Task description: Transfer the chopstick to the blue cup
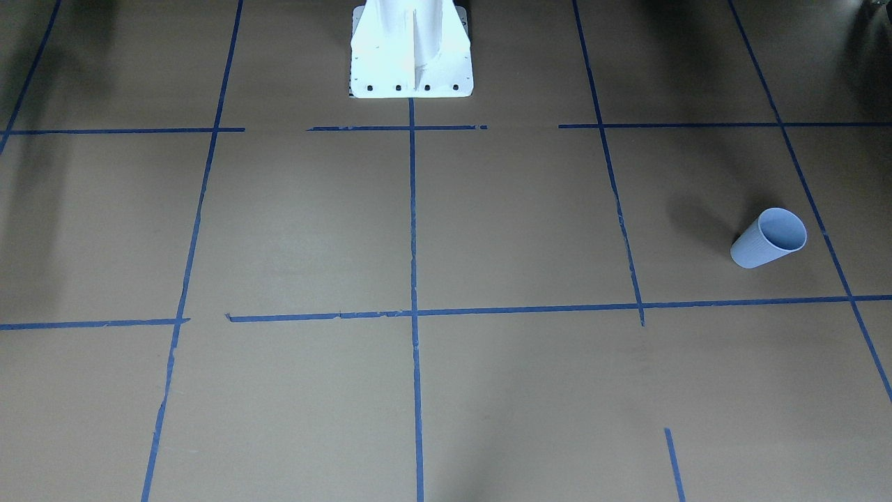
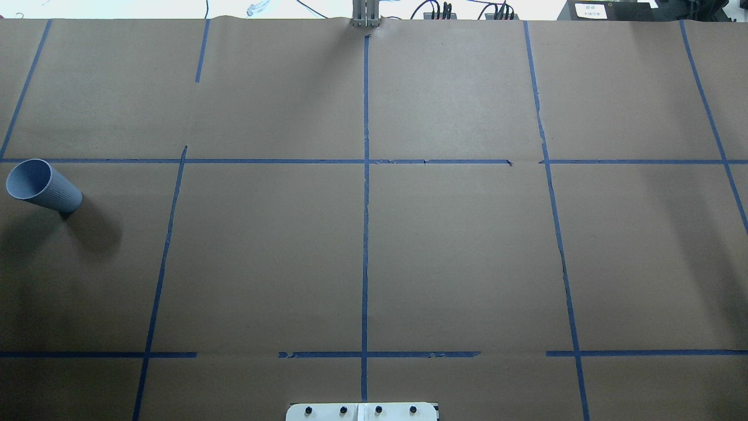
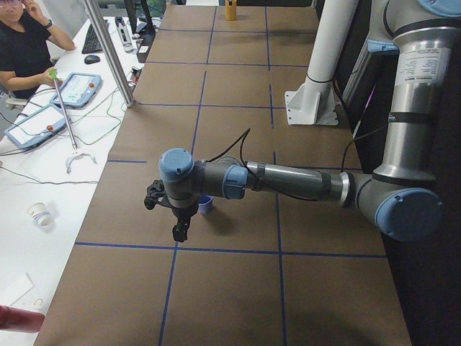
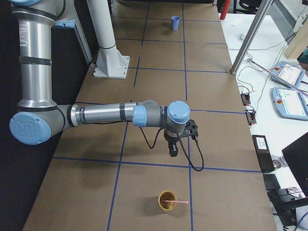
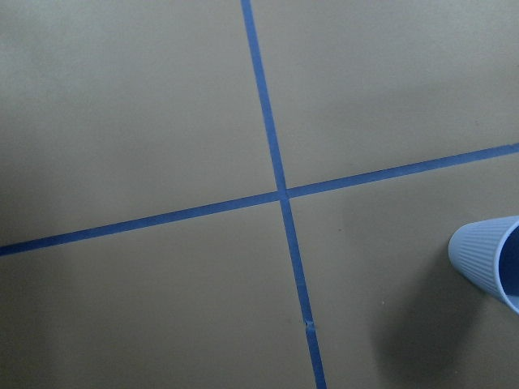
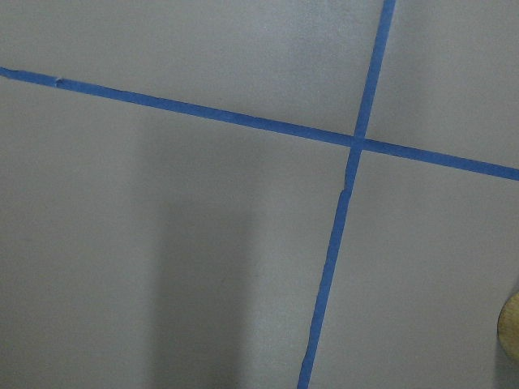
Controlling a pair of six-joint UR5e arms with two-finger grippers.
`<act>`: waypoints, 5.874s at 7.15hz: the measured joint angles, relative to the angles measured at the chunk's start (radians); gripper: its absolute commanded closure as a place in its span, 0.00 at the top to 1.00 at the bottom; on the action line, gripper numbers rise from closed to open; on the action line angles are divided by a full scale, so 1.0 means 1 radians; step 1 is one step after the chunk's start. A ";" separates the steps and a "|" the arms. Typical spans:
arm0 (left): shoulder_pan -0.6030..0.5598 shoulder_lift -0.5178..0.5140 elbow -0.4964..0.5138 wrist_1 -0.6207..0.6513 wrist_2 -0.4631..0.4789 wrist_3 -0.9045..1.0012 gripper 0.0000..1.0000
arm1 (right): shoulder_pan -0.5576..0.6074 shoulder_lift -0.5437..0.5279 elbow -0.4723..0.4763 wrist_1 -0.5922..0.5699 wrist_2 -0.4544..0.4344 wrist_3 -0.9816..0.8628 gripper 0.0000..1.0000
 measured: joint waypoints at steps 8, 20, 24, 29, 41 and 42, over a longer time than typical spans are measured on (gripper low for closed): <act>0.279 -0.052 0.164 -0.295 0.006 -0.392 0.15 | -0.020 0.010 0.003 0.000 0.005 0.002 1.00; 0.882 -0.662 0.077 -0.288 0.358 -1.420 0.03 | -0.023 0.024 0.009 0.000 0.052 0.007 1.00; 0.962 -0.668 0.086 -0.284 0.438 -1.422 0.76 | -0.023 0.025 0.012 0.000 0.052 0.006 1.00; 0.862 -0.638 -0.109 -0.243 0.437 -1.431 1.00 | -0.020 0.027 0.011 0.000 0.046 0.008 0.99; 0.637 -0.492 -0.238 -0.230 0.389 -1.425 1.00 | 0.253 0.029 -0.511 0.698 -0.195 0.334 0.62; 0.637 -0.491 -0.239 -0.230 0.389 -1.425 1.00 | 0.243 0.030 -0.514 0.697 -0.196 0.335 0.62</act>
